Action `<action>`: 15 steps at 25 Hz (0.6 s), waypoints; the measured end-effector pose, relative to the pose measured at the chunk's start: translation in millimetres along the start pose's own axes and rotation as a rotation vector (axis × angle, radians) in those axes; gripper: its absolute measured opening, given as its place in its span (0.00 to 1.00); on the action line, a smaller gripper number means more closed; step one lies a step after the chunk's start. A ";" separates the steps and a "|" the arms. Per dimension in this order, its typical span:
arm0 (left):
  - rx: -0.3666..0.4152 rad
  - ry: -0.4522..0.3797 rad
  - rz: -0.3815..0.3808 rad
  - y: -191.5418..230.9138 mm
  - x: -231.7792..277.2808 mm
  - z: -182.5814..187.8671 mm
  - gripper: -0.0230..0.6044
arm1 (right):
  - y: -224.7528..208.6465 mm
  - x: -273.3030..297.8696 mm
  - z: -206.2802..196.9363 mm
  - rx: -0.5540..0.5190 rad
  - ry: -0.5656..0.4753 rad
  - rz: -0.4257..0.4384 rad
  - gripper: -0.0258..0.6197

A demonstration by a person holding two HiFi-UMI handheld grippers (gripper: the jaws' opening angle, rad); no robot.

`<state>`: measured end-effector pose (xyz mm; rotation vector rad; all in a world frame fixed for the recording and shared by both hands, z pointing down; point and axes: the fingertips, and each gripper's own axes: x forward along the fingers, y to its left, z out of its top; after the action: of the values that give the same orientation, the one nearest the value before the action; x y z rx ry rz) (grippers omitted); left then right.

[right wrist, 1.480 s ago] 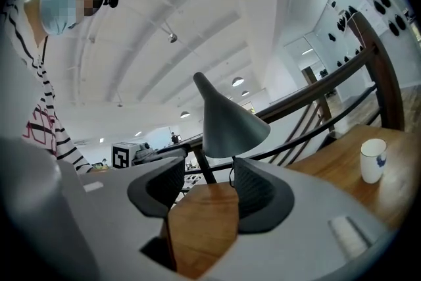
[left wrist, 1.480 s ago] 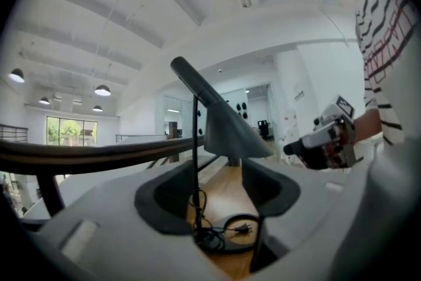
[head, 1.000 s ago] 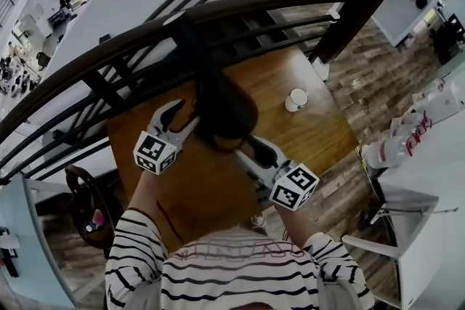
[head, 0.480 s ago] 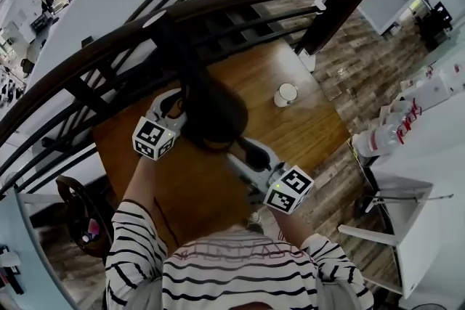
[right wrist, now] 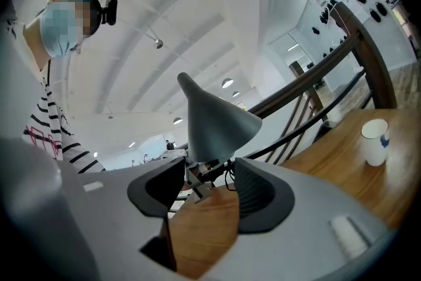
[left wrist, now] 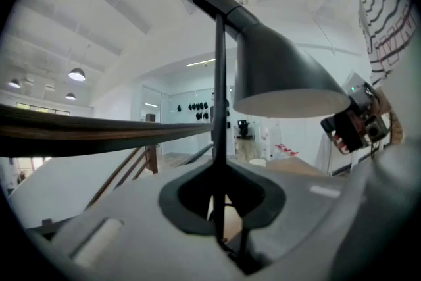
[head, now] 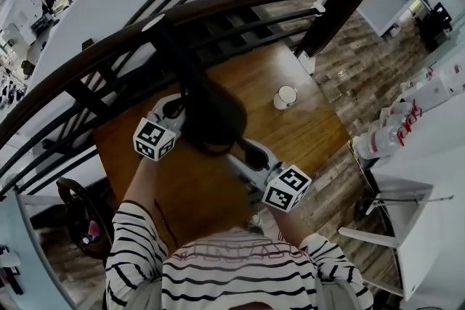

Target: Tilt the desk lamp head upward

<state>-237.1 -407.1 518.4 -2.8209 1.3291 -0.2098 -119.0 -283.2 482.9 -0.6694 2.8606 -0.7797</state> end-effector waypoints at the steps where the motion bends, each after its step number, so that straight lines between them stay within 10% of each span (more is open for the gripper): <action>1: -0.002 -0.001 0.001 -0.3 0.1 0.2 0.09 | -1.3 1.0 -1.7 0.008 0.002 0.001 0.39; 15: -0.042 -0.007 -0.008 -2.2 0.5 1.3 0.09 | 5.8 7.3 6.3 0.013 -0.012 0.042 0.43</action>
<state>-234.9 -406.2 517.3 -2.8586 1.3370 -0.1735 -126.5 -284.8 474.6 -0.6090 2.8460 -0.7847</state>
